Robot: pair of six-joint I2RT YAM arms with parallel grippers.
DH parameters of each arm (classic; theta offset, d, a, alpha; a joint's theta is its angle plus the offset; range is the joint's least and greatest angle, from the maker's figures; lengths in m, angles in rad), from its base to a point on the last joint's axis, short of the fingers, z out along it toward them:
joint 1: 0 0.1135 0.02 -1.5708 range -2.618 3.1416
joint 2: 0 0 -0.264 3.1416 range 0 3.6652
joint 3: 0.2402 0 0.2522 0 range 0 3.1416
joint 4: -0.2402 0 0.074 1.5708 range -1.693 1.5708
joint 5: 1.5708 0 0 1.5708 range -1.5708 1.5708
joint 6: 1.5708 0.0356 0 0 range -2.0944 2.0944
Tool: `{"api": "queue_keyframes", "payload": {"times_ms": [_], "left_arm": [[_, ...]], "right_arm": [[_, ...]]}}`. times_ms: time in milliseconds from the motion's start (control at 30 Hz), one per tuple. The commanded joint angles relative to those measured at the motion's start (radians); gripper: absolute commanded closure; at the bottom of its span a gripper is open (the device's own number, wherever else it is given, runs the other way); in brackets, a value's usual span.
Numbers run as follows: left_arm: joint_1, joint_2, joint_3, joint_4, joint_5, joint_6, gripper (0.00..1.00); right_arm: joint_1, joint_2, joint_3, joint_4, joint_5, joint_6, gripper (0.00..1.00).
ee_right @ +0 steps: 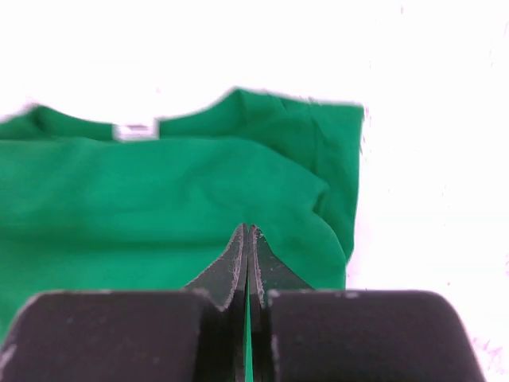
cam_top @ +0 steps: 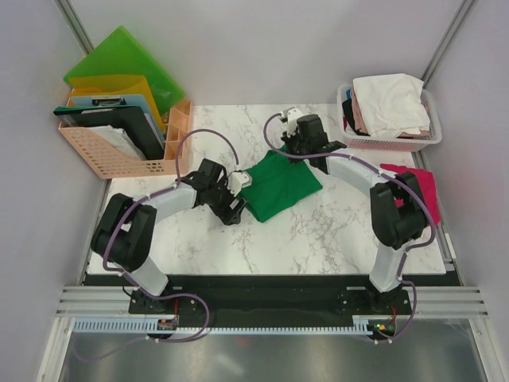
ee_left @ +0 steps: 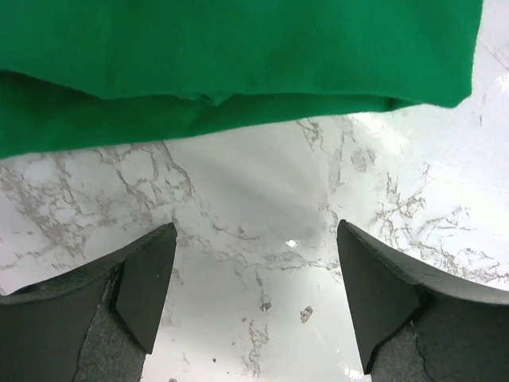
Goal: Fold and stack the t-shirts
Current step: Smooth out wrinkles on the folded tshirt, then put the neatly folded tshirt into the corner of the board with both arms
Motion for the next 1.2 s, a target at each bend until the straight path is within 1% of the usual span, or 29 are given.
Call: {"api": "queue_keyframes", "payload": {"times_ms": [0,100,133,167,200,233,267,300,333,367,400,433,467,500,533,567,600,633,667,700,767,833,900,1033,1067,1167], "left_arm": [[0.003,-0.064,-0.037,0.002,-0.037,0.001,0.11],[0.003,-0.083,-0.054,0.005,-0.052,0.011,0.11],[0.003,-0.09,-0.056,0.005,-0.061,0.013,0.11],[0.003,-0.103,-0.056,0.002,-0.083,0.013,0.11],[0.003,-0.12,-0.051,0.0,-0.096,0.018,0.11],[0.003,-0.143,-0.05,-0.004,-0.116,0.027,0.12],[0.005,-0.174,-0.048,0.0,-0.144,0.033,0.12],[0.011,-0.27,-0.051,0.014,-0.208,0.047,0.12],[0.02,-0.316,-0.062,0.042,-0.231,0.054,0.1],[0.046,-0.371,-0.063,0.048,-0.247,0.062,0.09],[0.057,-0.414,-0.056,0.051,-0.294,0.086,0.08],[0.066,-0.483,-0.056,0.051,-0.334,0.099,0.08],[0.083,-0.511,-0.057,0.066,-0.386,0.114,0.07],[0.091,-0.533,-0.062,0.076,-0.52,0.134,0.07],[0.106,-0.58,-0.066,0.085,-0.579,0.143,0.07],[0.138,-0.608,-0.077,0.124,-0.633,0.147,0.07],[0.164,-0.646,-0.101,0.137,-0.684,0.128,0.06],[0.195,-0.683,-0.111,0.137,-0.663,0.098,0.02],[0.257,-0.758,-0.117,0.12,-0.617,0.061,0.0],[0.275,-0.784,-0.132,0.071,-0.521,0.007,0.0],[0.279,-0.821,-0.145,-0.001,-0.462,-0.034,0.0],[0.279,-0.827,-0.149,-0.042,-0.442,-0.05,0.0],[0.281,-0.847,-0.158,-0.07,-0.437,-0.076,0.0],[0.281,-0.918,-0.201,-0.032,-0.425,-0.053,0.0],[0.281,-0.929,-0.212,-0.026,-0.41,-0.035,0.0],[0.281,-0.93,-0.227,-0.038,-0.382,-0.041,0.0]], "right_arm": [[0.018,-0.105,0.013,0.053,-0.062,-0.032,1.0],[0.018,-0.181,0.002,0.037,-0.044,-0.052,0.99],[0.018,-0.218,0.002,0.012,-0.025,-0.064,0.92],[0.02,-0.235,0.014,-0.013,0.03,-0.088,0.86],[0.018,-0.247,0.023,-0.045,0.042,-0.117,0.76],[0.018,-0.278,0.033,-0.129,0.05,-0.154,0.56],[0.018,-0.299,0.036,-0.166,0.073,-0.208,0.42],[0.014,-0.329,0.009,-0.188,0.097,-0.226,0.26],[0.005,-0.39,-0.012,-0.215,0.093,-0.242,0.07],[-0.003,-0.425,-0.038,-0.219,0.076,-0.254,0.02],[-0.037,-0.456,-0.086,-0.223,0.058,-0.256,0.02],[-0.054,-0.5,-0.101,-0.252,-0.007,-0.257,0.02],[-0.075,-0.511,-0.104,-0.283,-0.025,-0.257,0.02],[-0.084,-0.516,-0.102,-0.318,-0.042,-0.271,0.02],[-0.089,-0.524,-0.105,-0.387,-0.065,-0.282,0.02],[-0.089,-0.536,-0.119,-0.401,-0.065,-0.291,0.02],[-0.089,-0.551,-0.172,-0.4,-0.063,-0.293,0.02],[-0.089,-0.576,-0.202,-0.389,-0.065,-0.29,0.02],[-0.089,-0.58,-0.226,-0.388,-0.069,-0.283,0.02],[-0.089,-0.576,-0.255,-0.389,-0.07,-0.276,0.02],[-0.097,-0.548,-0.265,-0.4,-0.048,-0.244,0.02],[-0.109,-0.547,-0.266,-0.407,-0.039,-0.23,0.02],[-0.143,-0.576,-0.279,-0.377,-0.056,-0.214,0.02],[-0.193,-0.625,-0.3,-0.346,-0.08,-0.205,0.03],[-0.206,-0.625,-0.308,-0.343,-0.083,-0.196,0.02],[-0.219,-0.579,-0.308,-0.34,-0.154,-0.193,0.03]]}}
